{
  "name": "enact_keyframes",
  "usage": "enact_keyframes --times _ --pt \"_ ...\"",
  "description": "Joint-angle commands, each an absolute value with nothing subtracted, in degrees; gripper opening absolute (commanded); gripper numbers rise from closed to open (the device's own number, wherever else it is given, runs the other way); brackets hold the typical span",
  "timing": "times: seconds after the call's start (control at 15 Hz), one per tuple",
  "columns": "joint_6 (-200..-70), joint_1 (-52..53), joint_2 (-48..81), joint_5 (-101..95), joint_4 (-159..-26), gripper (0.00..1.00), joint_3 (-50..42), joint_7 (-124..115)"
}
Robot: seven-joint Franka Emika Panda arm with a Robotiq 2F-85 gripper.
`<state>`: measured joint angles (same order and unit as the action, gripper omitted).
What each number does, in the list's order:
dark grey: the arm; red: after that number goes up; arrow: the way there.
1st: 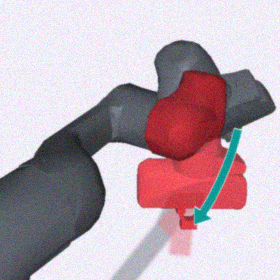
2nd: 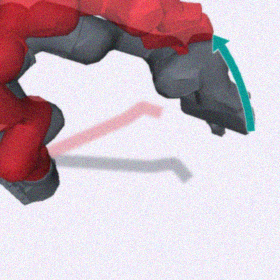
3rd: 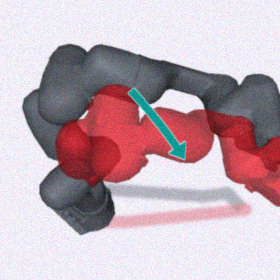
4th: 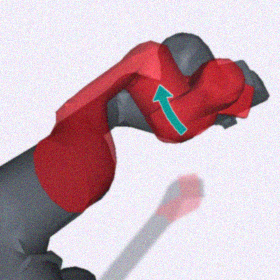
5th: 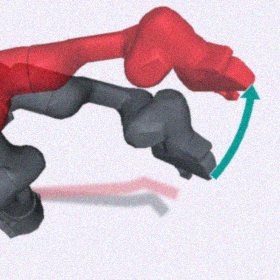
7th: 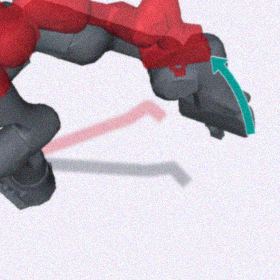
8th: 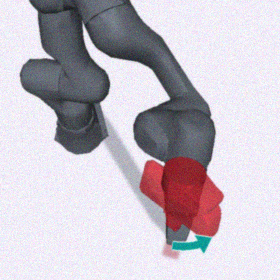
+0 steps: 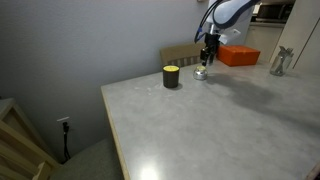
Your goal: Place the lid on the jar
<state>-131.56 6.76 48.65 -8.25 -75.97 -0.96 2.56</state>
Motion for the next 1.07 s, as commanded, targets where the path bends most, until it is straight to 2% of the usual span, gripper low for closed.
enact_keyframes --times 0.0,0.67,1.0 --pt "-131.0 7.0 51.2 -8.9 -72.2 0.44 -1.0 2.1" --pt "-130.3 7.9 56.5 -8.4 -65.4 0.44 -0.4 2.8" --pt "-130.7 7.1 56.5 -8.0 -66.0 0.44 -0.6 2.4"
